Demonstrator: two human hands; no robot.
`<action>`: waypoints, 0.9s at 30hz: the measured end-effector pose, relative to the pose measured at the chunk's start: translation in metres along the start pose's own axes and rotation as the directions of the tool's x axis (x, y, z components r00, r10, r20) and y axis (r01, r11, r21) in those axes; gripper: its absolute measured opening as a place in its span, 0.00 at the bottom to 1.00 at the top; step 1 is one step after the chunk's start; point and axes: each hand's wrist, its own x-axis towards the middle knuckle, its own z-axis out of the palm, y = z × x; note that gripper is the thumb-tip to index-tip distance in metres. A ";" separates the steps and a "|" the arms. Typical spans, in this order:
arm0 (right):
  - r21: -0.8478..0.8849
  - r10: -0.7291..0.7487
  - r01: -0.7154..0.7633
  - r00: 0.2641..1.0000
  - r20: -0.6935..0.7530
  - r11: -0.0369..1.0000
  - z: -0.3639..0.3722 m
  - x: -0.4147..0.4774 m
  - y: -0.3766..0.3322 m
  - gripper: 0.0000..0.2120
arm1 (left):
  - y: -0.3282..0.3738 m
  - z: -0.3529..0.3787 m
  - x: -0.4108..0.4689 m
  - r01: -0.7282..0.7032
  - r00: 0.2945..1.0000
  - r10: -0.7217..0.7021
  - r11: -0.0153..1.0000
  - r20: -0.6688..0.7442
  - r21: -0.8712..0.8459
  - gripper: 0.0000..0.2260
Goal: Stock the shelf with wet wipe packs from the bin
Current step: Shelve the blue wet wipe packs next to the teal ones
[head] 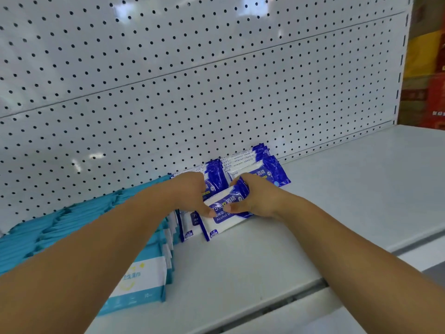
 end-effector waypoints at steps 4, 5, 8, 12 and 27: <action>0.046 -0.022 0.023 0.999 -0.025 0.999 0.001 0.000 0.001 0.27 | -0.010 -0.003 0.004 0.038 0.998 -0.030 0.993 0.062 -0.115 0.22; 0.062 -0.030 0.032 0.999 -0.034 0.998 0.000 0.000 0.001 0.26 | -0.013 -0.005 0.004 0.035 0.997 -0.024 0.990 0.078 -0.139 0.21; 0.207 -0.064 0.074 0.996 -0.056 0.976 -0.005 0.000 0.002 0.27 | -0.018 -0.009 0.005 0.015 0.995 0.005 0.978 0.095 -0.207 0.24; 0.349 -0.064 0.082 0.996 -0.063 0.934 -0.009 0.000 -0.002 0.28 | -0.024 -0.014 0.007 -0.045 0.998 0.059 0.952 0.035 -0.301 0.19; -0.115 -0.155 0.124 0.934 -0.322 0.986 0.014 0.023 0.011 0.15 | -0.036 -0.005 0.023 -0.118 0.963 0.117 0.993 -0.243 0.013 0.23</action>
